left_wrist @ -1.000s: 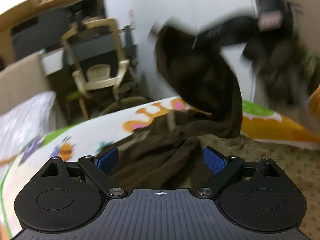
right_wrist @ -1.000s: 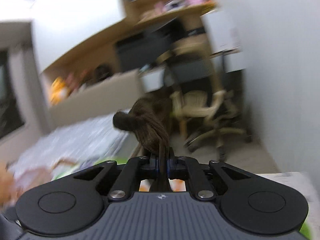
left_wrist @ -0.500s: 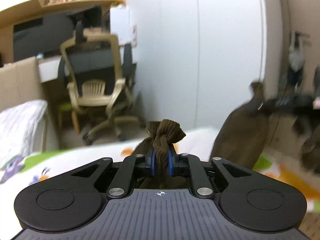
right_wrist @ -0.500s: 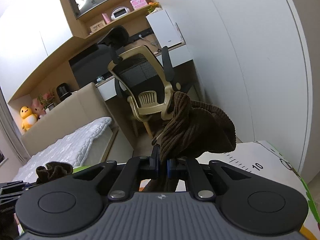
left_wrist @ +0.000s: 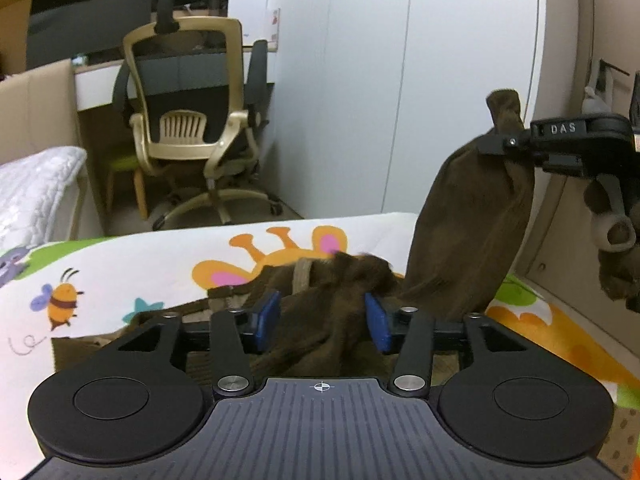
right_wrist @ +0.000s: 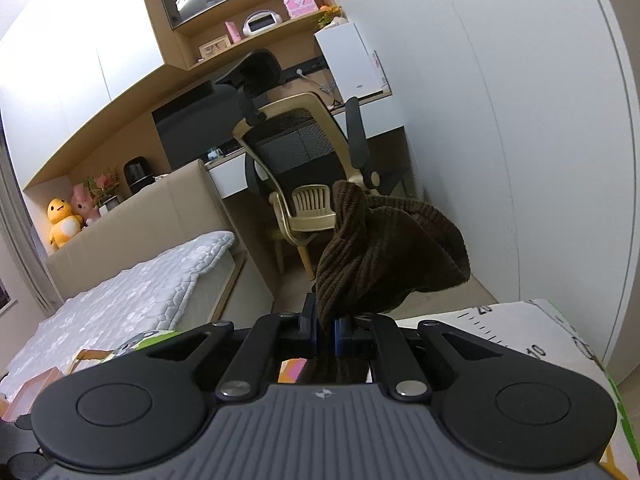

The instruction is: Fold clothes

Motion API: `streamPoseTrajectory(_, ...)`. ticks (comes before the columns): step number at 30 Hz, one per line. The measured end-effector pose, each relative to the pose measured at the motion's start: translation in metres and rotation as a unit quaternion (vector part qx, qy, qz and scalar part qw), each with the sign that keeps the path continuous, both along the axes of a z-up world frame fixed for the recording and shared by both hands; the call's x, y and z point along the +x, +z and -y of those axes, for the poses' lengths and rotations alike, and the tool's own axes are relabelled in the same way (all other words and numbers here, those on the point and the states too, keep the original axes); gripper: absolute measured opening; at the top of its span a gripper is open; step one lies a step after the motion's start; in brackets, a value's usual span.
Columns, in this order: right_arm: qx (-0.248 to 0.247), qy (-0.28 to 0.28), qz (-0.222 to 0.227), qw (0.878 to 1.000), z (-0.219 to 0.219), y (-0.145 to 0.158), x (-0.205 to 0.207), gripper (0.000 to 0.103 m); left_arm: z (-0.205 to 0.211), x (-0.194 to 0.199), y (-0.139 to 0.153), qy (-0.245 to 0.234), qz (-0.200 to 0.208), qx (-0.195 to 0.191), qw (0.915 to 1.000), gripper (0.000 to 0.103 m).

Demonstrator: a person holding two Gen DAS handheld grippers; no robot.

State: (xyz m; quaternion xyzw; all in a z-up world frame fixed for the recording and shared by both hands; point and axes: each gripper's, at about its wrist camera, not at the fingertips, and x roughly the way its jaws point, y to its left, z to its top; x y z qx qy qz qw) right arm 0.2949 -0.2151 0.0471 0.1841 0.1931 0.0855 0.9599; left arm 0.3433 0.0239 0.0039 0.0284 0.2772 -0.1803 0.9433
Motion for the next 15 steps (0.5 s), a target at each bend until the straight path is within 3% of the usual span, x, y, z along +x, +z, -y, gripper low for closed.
streamPoseTrajectory(5, -0.005, 0.002, -0.007, 1.0, -0.003, -0.002, 0.0, 0.007, -0.001, -0.006, -0.003, -0.01, -0.01, 0.009, 0.9999, 0.061)
streamPoseTrajectory(7, -0.004, 0.0, -0.007, 1.0, 0.001, -0.003, -0.002, 0.007, -0.001, -0.012, -0.005, -0.032, -0.012, 0.02, 0.9992, 0.078)
streamPoseTrajectory(9, -0.003, -0.003, -0.009, 1.0, 0.005, -0.006, -0.003, 0.007, -0.001, -0.023, -0.009, -0.06, -0.01, 0.037, 0.9974, 0.086)
streamPoseTrajectory(13, 0.006, -0.009, -0.02, 1.0, 0.01, -0.017, -0.001, 0.007, 0.001, -0.025, -0.024, -0.054, -0.013, 0.091, 0.9943, 0.086)
streamPoseTrajectory(15, 0.012, -0.009, -0.026, 1.0, 0.012, -0.023, 0.0, 0.007, 0.0, -0.014, -0.027, -0.03, -0.018, 0.09, 0.9953, 0.083)
